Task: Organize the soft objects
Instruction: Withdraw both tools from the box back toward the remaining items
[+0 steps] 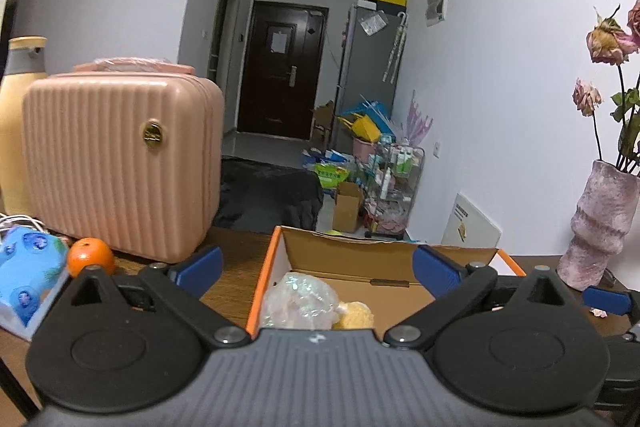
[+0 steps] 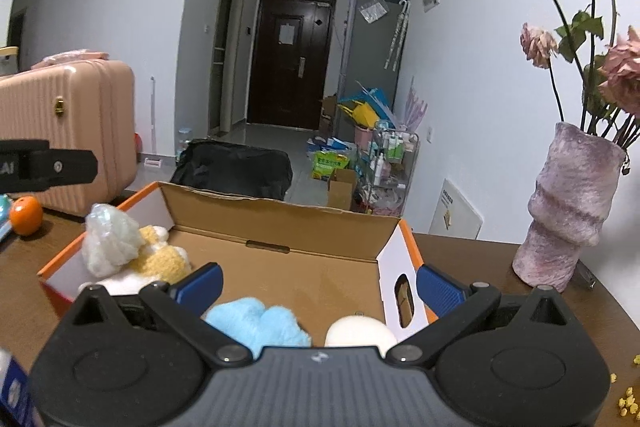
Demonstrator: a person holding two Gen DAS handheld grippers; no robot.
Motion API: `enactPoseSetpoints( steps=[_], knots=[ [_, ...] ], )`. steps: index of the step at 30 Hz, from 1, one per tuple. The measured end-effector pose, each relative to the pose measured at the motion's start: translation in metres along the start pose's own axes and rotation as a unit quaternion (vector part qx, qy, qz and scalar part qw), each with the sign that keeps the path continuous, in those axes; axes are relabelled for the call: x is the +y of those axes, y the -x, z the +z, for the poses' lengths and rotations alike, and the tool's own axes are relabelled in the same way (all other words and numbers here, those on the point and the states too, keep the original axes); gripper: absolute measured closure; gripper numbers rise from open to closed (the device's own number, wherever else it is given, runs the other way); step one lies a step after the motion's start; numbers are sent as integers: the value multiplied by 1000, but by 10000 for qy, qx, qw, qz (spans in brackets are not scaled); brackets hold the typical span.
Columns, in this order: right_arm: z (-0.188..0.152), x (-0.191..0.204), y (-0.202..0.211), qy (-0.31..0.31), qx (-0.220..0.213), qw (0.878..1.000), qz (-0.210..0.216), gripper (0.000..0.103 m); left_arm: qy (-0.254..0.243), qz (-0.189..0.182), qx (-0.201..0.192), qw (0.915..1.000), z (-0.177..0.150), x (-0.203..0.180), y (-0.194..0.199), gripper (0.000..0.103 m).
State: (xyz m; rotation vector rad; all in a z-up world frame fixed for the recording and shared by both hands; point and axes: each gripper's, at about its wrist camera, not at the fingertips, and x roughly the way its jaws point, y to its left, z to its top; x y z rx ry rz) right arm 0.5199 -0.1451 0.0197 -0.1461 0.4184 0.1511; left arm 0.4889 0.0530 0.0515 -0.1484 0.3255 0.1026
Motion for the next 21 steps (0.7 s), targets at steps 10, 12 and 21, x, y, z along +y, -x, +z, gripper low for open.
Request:
enactPoseSetpoints(
  steps=[10,12,21],
  knots=[
    [-22,-1,45,193,-225,9995,125,0,-52,72,-69,9999,-16,0,43,0],
    [-26,-3,54,190,-259,9994,145,0,-67,59,-58,9999,-20,-1,50,0],
    [-50,-8,94,212,-387,9989,185,0,-174,27,13,9998,-39,-6,85,0]
  ],
)
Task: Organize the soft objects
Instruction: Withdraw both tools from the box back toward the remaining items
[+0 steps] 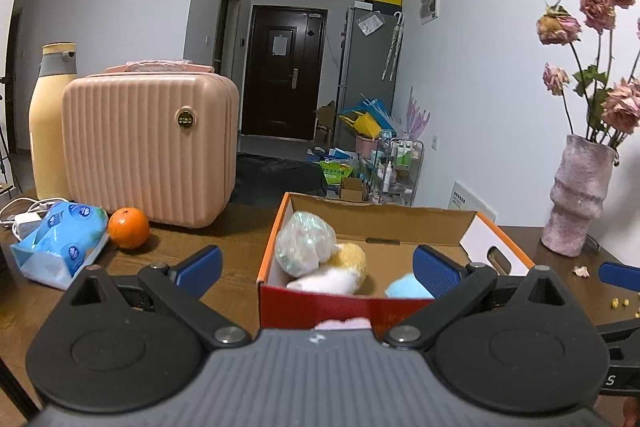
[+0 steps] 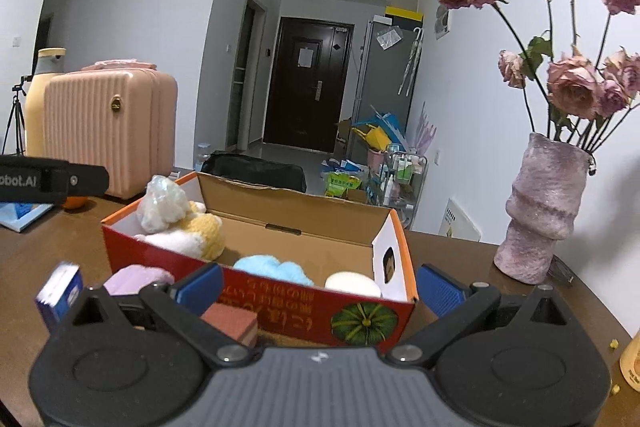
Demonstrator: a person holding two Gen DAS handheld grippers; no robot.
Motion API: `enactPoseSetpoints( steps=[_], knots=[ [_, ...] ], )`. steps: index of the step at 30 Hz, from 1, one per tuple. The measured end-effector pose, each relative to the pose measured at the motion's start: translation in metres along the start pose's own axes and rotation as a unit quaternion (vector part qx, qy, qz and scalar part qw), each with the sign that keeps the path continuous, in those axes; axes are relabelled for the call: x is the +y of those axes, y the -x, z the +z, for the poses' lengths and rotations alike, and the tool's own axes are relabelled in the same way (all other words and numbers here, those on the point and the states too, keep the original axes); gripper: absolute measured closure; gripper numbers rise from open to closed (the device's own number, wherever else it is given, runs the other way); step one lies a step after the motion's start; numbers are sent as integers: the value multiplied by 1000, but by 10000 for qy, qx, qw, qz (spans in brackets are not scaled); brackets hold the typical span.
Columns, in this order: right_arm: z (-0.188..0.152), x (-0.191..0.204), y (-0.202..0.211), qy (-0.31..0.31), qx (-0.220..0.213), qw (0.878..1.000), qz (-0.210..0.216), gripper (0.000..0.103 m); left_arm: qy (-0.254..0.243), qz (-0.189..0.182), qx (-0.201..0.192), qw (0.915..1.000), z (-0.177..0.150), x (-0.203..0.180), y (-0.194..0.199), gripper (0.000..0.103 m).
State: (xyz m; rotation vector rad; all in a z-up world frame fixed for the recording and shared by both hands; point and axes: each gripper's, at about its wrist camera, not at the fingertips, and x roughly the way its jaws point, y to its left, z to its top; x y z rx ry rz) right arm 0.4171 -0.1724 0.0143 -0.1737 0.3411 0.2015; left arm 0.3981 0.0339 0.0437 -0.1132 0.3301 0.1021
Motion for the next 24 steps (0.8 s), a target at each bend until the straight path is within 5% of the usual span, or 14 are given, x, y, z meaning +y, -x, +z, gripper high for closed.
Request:
enactPoseSetpoints(
  steps=[24],
  knots=[
    [-57,-15,87,-200,-213,9996,22,0,-327,-254,261,9988,-56,-18,81,0]
  ],
)
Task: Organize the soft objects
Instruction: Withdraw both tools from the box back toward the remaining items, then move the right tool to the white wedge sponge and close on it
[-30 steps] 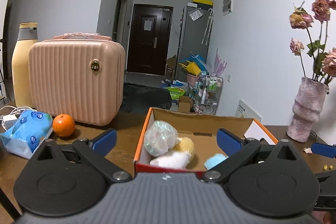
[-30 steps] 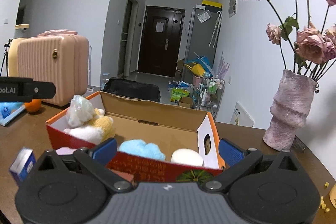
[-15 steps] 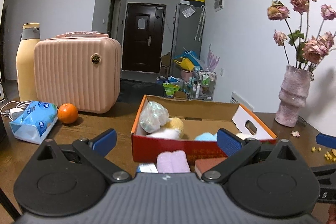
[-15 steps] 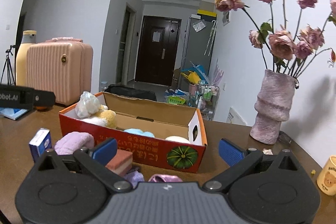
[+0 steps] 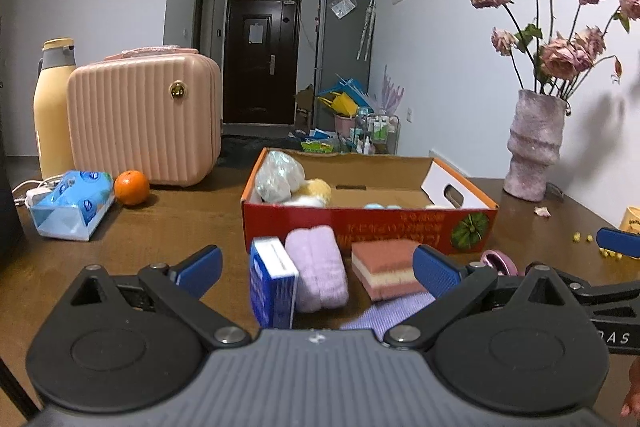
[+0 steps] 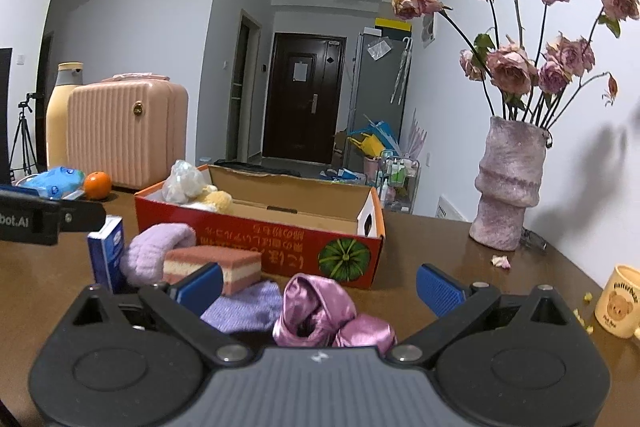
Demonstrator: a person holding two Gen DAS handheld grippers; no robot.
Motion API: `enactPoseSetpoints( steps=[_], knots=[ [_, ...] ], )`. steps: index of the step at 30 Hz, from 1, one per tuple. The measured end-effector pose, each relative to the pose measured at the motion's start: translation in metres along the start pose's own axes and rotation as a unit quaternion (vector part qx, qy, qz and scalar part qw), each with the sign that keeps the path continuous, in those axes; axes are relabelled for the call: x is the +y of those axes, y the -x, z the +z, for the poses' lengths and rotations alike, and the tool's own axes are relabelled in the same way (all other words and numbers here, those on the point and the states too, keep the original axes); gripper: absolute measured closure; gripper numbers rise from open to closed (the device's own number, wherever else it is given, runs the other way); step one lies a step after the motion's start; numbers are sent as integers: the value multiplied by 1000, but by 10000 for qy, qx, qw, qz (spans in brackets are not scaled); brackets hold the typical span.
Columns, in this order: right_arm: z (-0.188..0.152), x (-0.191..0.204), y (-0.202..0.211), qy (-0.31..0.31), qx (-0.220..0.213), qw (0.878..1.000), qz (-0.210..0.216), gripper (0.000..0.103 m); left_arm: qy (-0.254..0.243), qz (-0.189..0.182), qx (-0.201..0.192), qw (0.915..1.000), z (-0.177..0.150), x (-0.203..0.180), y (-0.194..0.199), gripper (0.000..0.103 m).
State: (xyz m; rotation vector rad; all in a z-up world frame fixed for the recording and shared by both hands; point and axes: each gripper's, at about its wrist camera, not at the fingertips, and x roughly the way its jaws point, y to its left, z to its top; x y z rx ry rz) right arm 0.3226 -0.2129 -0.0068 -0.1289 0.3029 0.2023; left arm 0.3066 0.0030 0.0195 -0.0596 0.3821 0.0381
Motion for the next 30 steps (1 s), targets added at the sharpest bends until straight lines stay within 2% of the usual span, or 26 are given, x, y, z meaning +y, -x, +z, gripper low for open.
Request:
enactPoseSetpoints(
  steps=[10,17,30],
  knots=[
    [-20,0,17,-89,177,9998,61,0,12,-97,322,9994,-20,3,14,0],
    [-25,10,16,17,250,9996,142,0,82,-110,426,9990,-22,10,13,0],
    [-32,56,-8,254,774,9948,617,0,15,-18,490,9988,-22,46,10,0]
  ],
)
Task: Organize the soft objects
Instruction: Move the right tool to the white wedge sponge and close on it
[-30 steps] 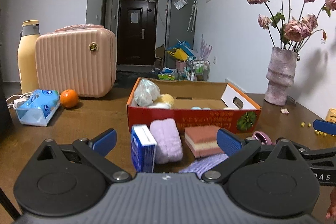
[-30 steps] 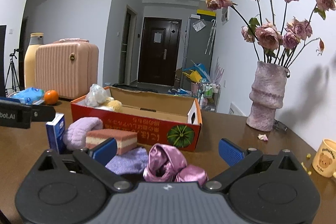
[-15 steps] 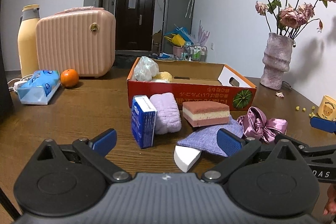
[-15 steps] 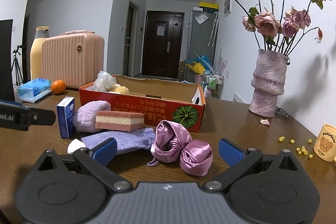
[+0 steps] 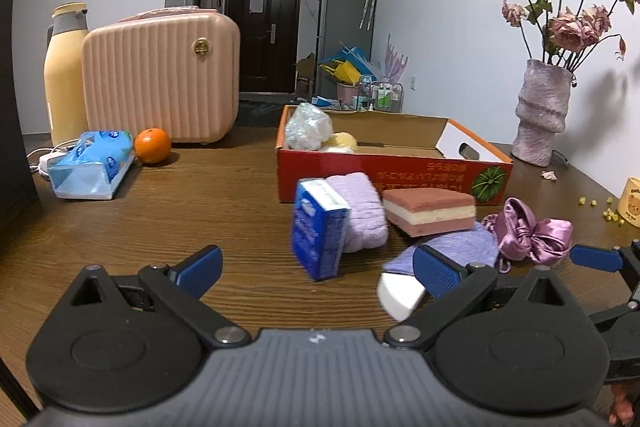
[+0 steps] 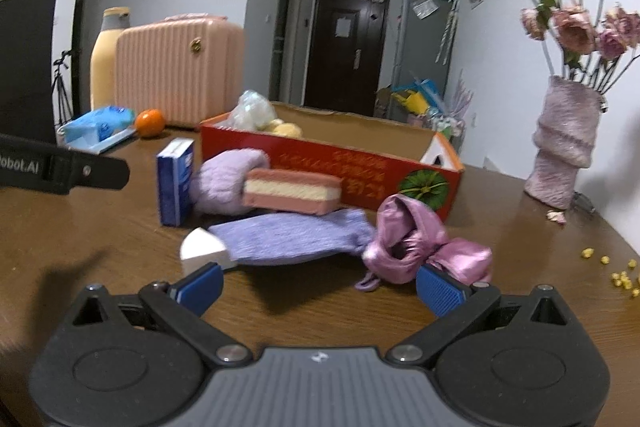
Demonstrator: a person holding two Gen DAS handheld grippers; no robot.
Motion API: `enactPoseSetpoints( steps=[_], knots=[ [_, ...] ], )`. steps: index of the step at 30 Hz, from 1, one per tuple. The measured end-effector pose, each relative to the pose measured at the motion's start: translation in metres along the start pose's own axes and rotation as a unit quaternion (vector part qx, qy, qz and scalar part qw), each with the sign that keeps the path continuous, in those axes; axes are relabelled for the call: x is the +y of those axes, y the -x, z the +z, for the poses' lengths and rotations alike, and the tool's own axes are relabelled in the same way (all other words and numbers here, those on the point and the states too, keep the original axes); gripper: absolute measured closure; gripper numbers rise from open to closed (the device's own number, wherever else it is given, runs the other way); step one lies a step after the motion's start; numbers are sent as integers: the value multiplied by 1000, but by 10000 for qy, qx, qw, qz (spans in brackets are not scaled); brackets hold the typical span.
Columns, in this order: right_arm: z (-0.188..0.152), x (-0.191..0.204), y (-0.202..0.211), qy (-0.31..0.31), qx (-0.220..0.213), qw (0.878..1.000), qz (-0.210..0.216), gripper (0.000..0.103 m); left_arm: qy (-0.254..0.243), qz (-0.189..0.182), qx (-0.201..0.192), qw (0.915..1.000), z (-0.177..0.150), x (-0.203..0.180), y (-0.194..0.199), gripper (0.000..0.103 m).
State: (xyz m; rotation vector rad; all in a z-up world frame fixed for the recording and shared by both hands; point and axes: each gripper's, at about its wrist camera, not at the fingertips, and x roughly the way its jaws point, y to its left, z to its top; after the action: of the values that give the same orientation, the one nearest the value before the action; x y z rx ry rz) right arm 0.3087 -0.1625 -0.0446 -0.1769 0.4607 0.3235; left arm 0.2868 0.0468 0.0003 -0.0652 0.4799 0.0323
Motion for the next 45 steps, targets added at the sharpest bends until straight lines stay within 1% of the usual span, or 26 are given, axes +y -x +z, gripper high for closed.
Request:
enactPoseSetpoints(
  steps=[11,14,18,20,22,27,28,31,32,34,38,42,45],
  knots=[
    [6,39,-27,89,357,9990,263,0,-20,36,16,10000,1,31,2,0],
    [9,46,-35,69,422,9986,294,2,-7,86,24,10000,1,40,3,0],
    [12,54,-46,72,507,9981,347,7,16,145,6,9999,3,54,4,0],
    [14,58,-51,66,549,9979,338,10,26,176,5,9998,3,60,4,0],
    [16,61,-58,15,619,9974,358,18,33,202,12,9998,4,66,4,0],
    [20,63,-72,-186,800,9956,451,30,50,253,14,9997,5,78,5,0],
    [20,63,-74,-208,830,9952,472,34,55,260,12,9996,5,80,5,0],
    [21,64,-75,-278,818,9947,554,43,85,262,-6,9996,5,84,7,0],
    [21,65,-75,-276,814,9947,565,44,91,258,-12,9996,6,85,8,0],
    [21,66,-75,-271,799,9946,611,52,97,243,-22,9997,6,85,9,0],
    [22,67,-75,-310,781,9945,628,63,68,227,-58,9997,5,83,11,0],
    [22,67,-73,-389,743,9938,729,69,69,227,-60,9997,5,83,11,0],
    [22,67,-69,-441,680,9933,823,71,68,225,-69,9997,5,83,11,0]
  ],
)
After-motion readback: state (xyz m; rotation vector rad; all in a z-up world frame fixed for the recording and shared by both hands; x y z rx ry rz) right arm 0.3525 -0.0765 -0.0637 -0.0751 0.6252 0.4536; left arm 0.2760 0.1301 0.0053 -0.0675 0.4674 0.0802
